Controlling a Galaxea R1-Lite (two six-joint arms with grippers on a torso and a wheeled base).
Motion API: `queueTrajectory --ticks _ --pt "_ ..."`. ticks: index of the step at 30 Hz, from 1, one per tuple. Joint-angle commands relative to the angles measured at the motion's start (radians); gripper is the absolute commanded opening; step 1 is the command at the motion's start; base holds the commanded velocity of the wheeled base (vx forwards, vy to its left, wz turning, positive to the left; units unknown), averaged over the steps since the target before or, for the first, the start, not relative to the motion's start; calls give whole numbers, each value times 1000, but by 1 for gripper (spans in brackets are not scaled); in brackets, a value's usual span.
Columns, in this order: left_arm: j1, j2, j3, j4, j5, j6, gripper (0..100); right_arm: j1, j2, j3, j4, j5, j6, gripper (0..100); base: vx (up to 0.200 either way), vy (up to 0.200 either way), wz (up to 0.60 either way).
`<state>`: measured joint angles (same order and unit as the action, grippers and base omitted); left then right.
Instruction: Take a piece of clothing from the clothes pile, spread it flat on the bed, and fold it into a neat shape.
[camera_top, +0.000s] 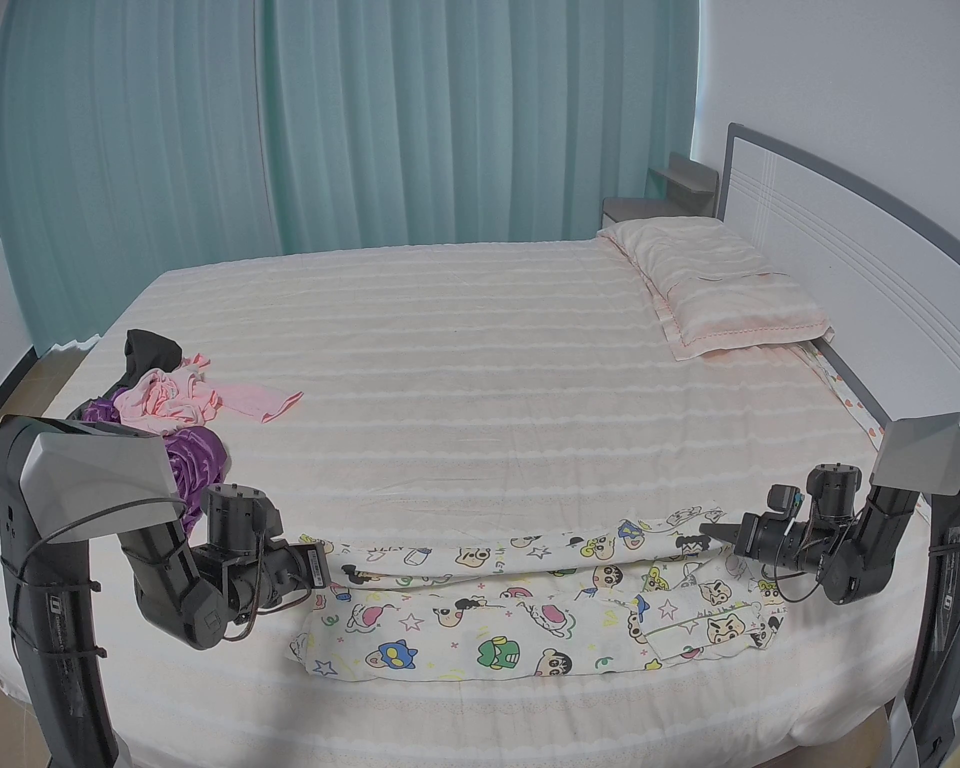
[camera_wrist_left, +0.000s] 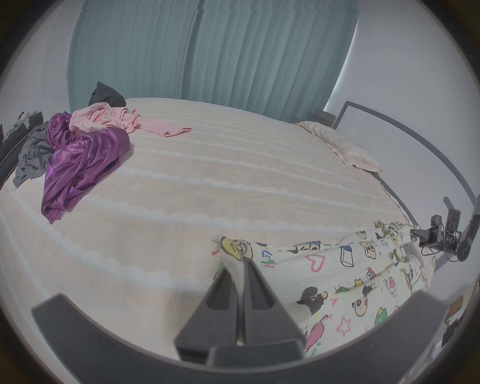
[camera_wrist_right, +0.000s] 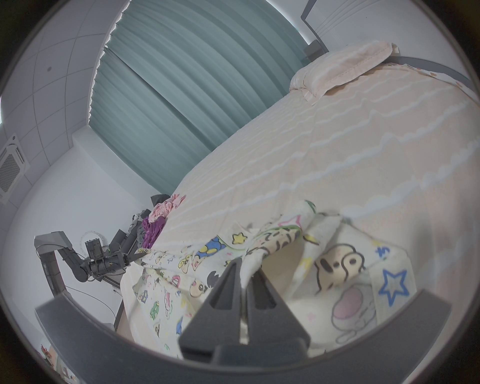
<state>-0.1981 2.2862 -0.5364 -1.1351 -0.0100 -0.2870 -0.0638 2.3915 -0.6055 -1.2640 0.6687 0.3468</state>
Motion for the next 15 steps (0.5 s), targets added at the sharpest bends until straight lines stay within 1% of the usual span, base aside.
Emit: queueTrajectory --ticks 1,5,6,9,11,15 --pt "-9 52 61 -43 -1 8 0 -19 20 50 -3 0 -31 0 0 0 0" --pt "-17 81 96 -94 -2 9 0 -37 29 76 -5 2 -51 0 0 0 0" --pt "-24 87 107 -103 -4 9 0 -39 29 90 -5 14 -54 0 0 0 0" --pt "-38 93 131 -109 -15 9 0 -44 25 121 -5 32 -71 0 0 0 0" --pt "-41 93 147 -109 -30 9 0 -45 25 135 -5 32 -88 0 0 0 0" --pt "-44 95 168 -109 -47 9 0 -45 25 151 -5 32 -94 0 0 0 0"
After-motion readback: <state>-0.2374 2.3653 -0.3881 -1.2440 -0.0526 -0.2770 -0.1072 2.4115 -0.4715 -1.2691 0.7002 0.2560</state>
